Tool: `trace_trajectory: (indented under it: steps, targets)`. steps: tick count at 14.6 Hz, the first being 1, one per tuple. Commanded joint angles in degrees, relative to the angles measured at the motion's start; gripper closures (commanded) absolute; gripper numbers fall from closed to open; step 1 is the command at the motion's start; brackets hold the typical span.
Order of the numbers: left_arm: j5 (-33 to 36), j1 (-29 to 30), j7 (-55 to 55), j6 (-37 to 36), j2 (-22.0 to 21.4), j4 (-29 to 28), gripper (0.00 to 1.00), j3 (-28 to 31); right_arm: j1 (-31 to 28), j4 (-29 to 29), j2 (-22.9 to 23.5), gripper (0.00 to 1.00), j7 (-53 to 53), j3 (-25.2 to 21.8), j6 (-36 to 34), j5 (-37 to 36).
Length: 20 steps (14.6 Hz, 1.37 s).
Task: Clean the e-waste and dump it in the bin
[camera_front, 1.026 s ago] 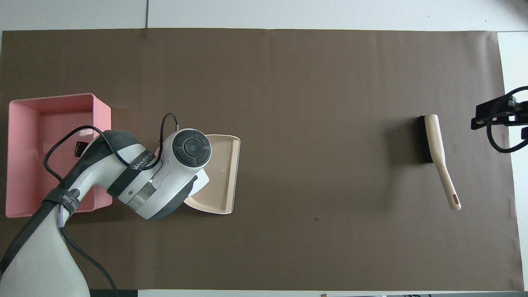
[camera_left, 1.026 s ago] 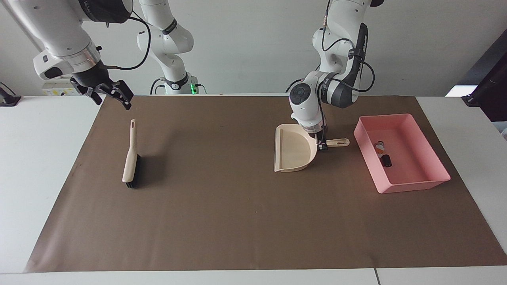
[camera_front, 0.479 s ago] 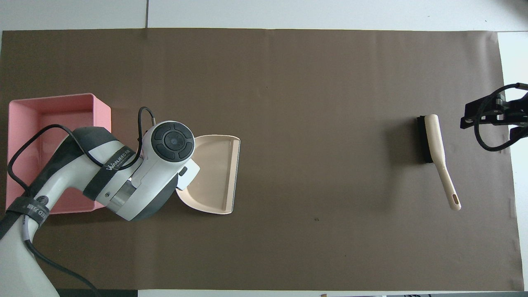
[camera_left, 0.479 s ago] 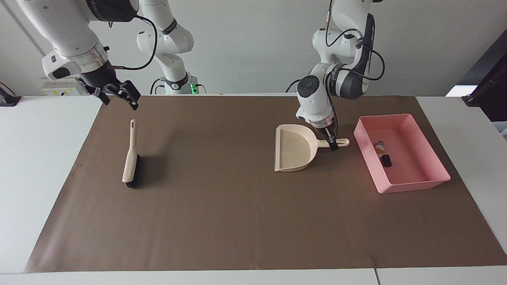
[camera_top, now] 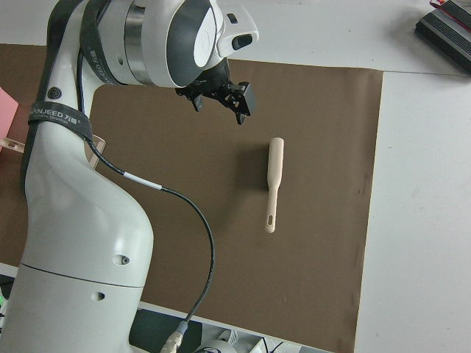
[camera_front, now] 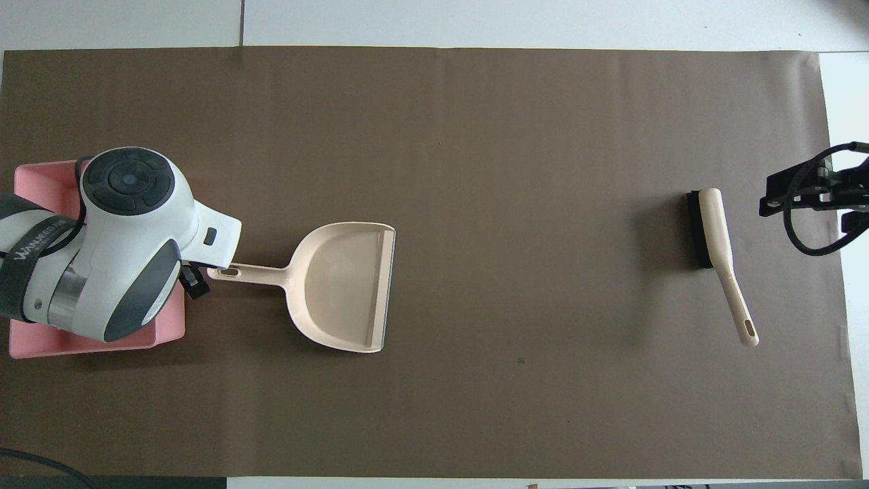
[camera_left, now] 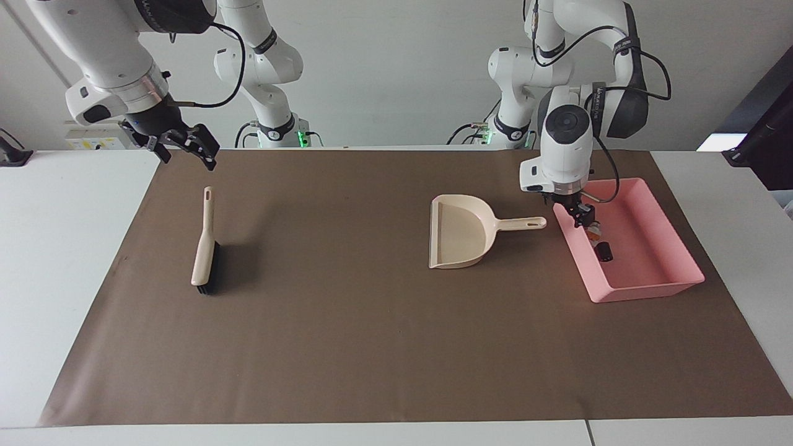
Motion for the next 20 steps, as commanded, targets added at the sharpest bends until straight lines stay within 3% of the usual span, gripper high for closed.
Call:
trace_trajectory:
  steps: [1,5,12,18,20]
  targets:
    - [-4.94,5.14,-4.59,-2.88,-0.39,3.77,0.02,-0.19,-0.03,0.81,-0.26,0.0,-1.75,0.15,-1.26,-1.27]
    - [-11.28,11.92,-12.24,-6.31,0.49,10.79,0.02,-0.19,-2.23,1.78,-0.08,0.0,-1.85,2.97,-1.87,-1.98]
    - [-16.65,14.04,-28.24,-15.17,1.02,21.96,0.02,-0.1,-1.88,1.25,-0.25,0.0,-1.41,2.7,-1.61,-1.89]
    - [-17.61,13.16,-33.34,-20.47,-4.42,19.7,0.02,-0.19,-2.23,1.07,-0.34,0.0,-6.76,2.79,-0.73,-1.54]
    - [-17.7,13.07,-33.52,-21.34,-4.26,20.47,0.02,-0.19,-2.32,1.08,-0.34,0.0,-6.68,2.7,-0.73,-1.54]
